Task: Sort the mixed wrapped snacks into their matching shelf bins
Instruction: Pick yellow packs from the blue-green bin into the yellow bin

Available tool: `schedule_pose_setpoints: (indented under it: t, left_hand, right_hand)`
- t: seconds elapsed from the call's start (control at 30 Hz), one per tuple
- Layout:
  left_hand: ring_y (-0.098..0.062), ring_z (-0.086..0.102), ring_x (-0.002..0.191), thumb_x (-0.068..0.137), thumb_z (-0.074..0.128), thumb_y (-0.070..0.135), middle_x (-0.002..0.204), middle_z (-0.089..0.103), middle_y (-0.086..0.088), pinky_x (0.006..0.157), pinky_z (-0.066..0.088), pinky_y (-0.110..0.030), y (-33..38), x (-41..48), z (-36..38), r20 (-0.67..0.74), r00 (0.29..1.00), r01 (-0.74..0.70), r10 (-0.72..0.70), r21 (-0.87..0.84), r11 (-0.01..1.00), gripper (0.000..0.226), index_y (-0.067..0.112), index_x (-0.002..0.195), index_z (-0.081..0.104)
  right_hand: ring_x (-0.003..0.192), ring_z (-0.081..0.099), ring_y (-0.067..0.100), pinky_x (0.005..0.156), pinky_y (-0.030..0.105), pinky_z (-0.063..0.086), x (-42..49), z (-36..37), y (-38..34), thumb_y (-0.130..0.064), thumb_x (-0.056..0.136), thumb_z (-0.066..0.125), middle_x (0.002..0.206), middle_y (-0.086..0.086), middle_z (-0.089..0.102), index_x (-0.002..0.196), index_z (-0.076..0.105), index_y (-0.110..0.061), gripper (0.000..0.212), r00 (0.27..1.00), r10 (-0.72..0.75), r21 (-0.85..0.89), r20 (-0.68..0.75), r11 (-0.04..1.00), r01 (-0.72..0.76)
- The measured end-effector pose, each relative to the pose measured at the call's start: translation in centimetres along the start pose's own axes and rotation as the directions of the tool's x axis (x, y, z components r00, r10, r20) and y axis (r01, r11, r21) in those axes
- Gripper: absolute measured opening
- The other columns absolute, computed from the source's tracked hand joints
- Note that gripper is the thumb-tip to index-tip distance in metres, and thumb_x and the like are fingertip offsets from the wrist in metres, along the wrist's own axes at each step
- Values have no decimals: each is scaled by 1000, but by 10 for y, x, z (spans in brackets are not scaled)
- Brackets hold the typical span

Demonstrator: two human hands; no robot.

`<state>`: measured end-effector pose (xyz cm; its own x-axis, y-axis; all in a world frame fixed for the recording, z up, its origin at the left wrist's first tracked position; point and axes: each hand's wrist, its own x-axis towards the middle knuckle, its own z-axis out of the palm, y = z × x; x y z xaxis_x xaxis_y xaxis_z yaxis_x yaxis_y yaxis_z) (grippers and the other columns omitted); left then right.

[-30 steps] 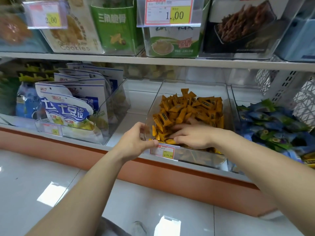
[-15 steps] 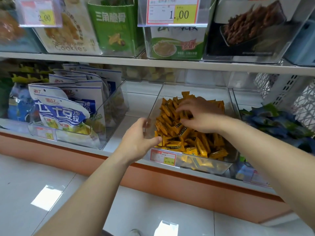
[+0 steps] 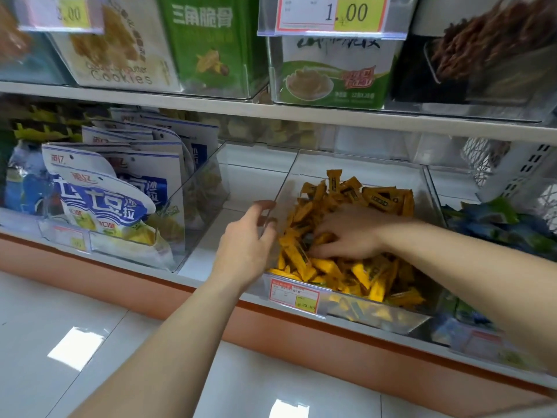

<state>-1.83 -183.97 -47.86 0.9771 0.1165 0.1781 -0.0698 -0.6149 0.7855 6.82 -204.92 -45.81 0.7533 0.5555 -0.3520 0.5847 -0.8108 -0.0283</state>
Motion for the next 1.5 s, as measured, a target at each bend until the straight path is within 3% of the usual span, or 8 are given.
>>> schedule_pose_setpoints:
  t: [0.27,0.43,0.7,0.8,0.97,1.2,1.33,1.5]
  left_hand:
    - [-20,69,98,99,53,35,118,68,8,89,56,-47,-1,2,2,24,1000,7,-7,-5,1000,29,45,126,51]
    - [-19,68,99,99,55,35,119,67,7,90,56,-48,1,2,1,36,999,19,-18,-26,999,30,42,128,54]
    - [-17,63,113,98,55,35,124,67,6,94,54,-47,-1,1,-2,76,997,24,-21,-32,999,34,40,132,53]
    - [-16,64,111,98,54,36,125,66,7,94,54,-47,-1,1,-3,86,996,12,-9,-29,1000,34,41,132,52]
    - [-19,68,99,99,54,35,123,66,8,93,55,-47,0,1,-2,90,996,7,-5,-22,1000,34,41,132,51]
    - [-13,66,99,96,58,35,115,64,13,90,55,-39,1,2,-4,76,997,-3,4,-3,1000,34,38,130,55]
    - [2,62,91,93,63,32,108,65,18,79,47,-20,6,1,-7,24,999,-25,25,8,1000,25,35,118,62]
    - [-8,58,106,92,63,26,118,64,10,91,45,-27,33,-6,-9,-150,978,-134,143,69,989,33,25,124,63]
  right_hand:
    - [119,53,15,95,33,45,-41,-34,23,-82,79,45,137,-11,56,130,57,-42,66,992,86,-81,94,994,-78]
    - [103,55,10,88,36,47,-5,-35,3,-56,87,59,107,-17,60,103,70,-37,27,948,-29,219,-317,970,103]
    - [79,52,4,66,28,45,29,-17,3,-35,87,66,107,-12,60,107,68,-37,20,994,82,92,-66,993,-76]
    - [96,53,11,80,32,47,26,-17,7,-27,92,57,126,-8,58,116,69,-39,29,991,125,53,-41,991,-123]
    - [143,18,35,109,56,26,35,-10,-4,-70,86,53,152,4,27,127,60,-46,49,972,217,-43,88,976,-214]
    - [120,33,18,94,42,40,22,-9,-5,-51,72,80,122,-4,42,78,64,-33,25,955,108,188,-274,981,-57]
    - [94,54,11,70,25,40,-17,-25,1,-36,80,78,97,-14,56,80,58,-31,21,847,217,460,-486,887,37]
    - [85,56,3,66,22,41,-104,-24,27,-23,88,69,98,-19,61,98,57,-38,22,652,385,545,-653,837,52]
